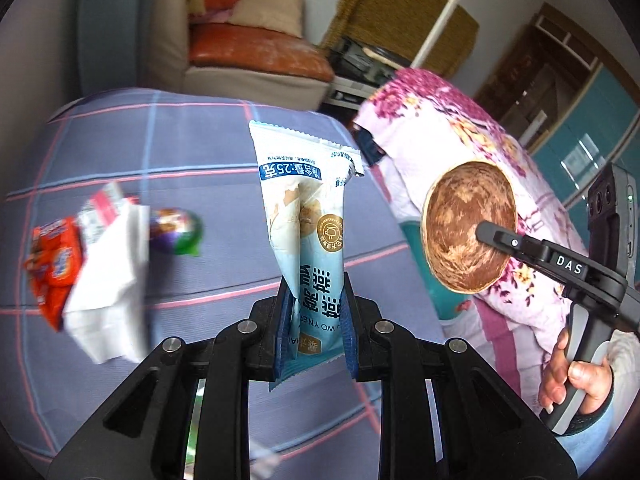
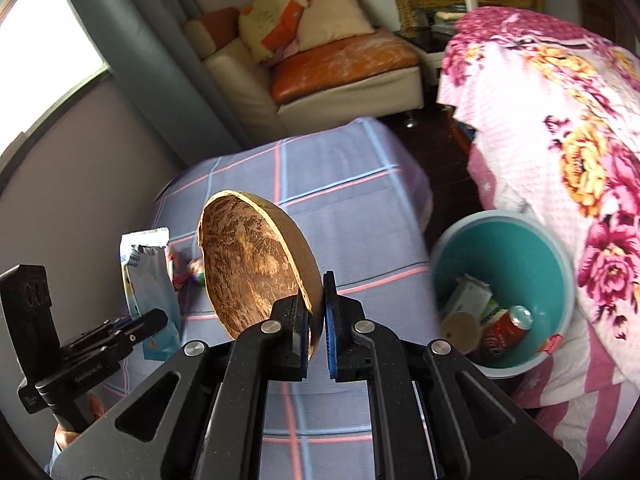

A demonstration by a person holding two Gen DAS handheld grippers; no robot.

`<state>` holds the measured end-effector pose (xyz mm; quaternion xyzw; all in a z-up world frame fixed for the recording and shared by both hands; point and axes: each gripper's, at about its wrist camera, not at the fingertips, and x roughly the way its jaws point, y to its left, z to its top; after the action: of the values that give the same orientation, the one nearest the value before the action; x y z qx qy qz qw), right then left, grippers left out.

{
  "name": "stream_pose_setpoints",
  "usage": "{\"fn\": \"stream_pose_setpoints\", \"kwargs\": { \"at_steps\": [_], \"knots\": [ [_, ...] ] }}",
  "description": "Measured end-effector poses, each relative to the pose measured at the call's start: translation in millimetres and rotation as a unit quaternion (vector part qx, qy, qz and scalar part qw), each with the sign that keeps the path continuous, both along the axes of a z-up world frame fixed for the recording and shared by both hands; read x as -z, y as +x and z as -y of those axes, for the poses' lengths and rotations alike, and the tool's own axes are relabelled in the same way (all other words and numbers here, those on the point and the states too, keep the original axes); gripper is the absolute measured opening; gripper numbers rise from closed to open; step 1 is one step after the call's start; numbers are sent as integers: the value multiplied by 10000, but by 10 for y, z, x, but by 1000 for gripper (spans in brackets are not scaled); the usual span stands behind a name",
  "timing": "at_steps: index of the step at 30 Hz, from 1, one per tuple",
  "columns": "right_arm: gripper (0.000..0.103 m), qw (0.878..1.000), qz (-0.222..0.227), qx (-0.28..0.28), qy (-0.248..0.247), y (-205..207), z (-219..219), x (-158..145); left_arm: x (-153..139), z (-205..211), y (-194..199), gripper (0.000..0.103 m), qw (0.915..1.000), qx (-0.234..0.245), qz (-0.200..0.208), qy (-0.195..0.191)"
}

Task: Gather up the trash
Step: 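Carry bowl and snack bag over the wastebasket and open both grippers to drop them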

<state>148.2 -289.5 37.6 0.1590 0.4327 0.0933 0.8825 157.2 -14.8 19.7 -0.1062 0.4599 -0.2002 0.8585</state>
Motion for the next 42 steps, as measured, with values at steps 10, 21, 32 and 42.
{"fn": "stream_pose_setpoints", "kwargs": {
  "at_steps": [10, 21, 32, 42],
  "knots": [
    [7, 9957, 230, 891, 64, -292, 1000, 71, 119, 1117, 115, 23, 9964, 804, -179, 192],
    [7, 9874, 126, 1568, 150, -451, 1770, 331, 349, 1979, 200, 23, 9890, 1338, -402, 495],
    [7, 9849, -110, 1713, 237, -365, 2023, 597, 591, 2366, 351, 23, 9838, 1533, -630, 690],
    [7, 9826, -241, 1831, 181, -279, 2185, 697, 788, 2609, 472, 24, 9791, 1699, -823, 762]
  ]
}}
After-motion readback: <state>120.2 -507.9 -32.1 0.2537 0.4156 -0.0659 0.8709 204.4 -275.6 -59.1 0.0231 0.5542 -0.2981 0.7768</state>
